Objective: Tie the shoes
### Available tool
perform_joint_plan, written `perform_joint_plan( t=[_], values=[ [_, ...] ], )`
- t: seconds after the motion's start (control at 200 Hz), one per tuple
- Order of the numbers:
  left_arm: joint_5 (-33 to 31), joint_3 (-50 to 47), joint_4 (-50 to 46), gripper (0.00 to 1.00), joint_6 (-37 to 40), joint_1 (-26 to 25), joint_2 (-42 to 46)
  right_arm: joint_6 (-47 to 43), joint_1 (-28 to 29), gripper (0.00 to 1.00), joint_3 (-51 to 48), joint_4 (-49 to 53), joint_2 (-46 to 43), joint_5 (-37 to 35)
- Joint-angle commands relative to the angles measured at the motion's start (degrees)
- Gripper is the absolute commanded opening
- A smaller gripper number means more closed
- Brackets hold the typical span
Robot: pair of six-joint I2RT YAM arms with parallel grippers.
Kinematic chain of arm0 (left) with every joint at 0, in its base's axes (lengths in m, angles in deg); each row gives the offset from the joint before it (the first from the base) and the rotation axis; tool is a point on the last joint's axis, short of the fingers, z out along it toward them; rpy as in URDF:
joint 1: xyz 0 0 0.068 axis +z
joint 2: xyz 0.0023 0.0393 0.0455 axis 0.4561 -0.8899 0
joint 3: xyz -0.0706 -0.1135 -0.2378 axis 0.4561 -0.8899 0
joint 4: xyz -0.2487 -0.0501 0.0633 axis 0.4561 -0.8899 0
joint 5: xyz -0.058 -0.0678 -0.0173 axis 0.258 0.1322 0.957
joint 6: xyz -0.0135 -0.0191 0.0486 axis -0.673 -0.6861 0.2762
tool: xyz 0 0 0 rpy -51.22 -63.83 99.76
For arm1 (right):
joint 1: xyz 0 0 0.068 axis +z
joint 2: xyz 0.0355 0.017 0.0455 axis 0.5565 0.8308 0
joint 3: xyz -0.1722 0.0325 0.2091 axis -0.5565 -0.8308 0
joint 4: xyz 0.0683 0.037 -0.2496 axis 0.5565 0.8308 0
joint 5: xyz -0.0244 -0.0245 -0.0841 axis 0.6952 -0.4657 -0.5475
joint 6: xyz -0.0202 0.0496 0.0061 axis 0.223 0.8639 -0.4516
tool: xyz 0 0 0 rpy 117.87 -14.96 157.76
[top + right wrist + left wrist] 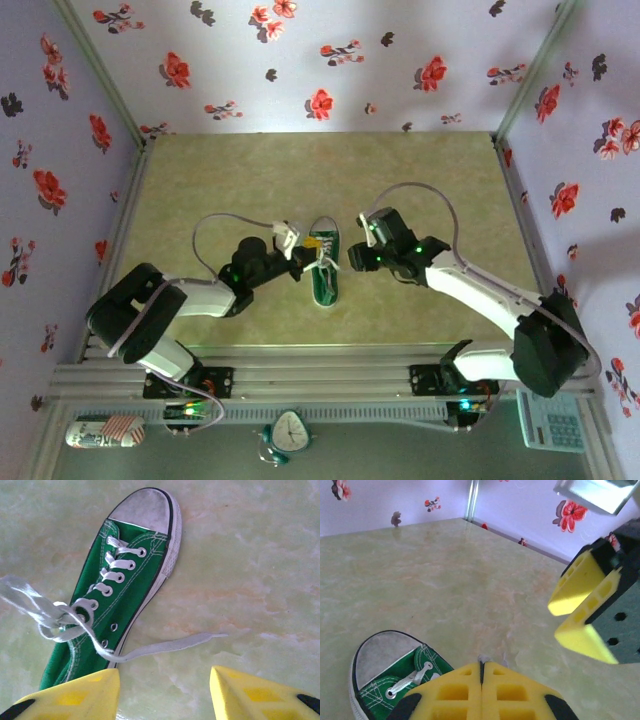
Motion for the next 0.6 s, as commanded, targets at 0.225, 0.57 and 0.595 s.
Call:
perform_joint_plan(
  t=[0.225,0.57,0.595],
  values=[
    [-1.2,5.2,-9.6,0.0,-8.7,1.0,1.4,-3.9,-2.7,0.49,4.2,4.0,9.5,-2.5],
    [-1.1,6.2,-13.1,0.0,-10.9,1.3,2.1,-1.5,-4.3,0.38,11.9,5.4,21.7,-2.5],
    [-1.2,6.2,-13.2,0.0,-10.8,1.3,2.2,-1.4,-4.4,0.37,12.7,5.4,22.7,-2.6]
  ],
)
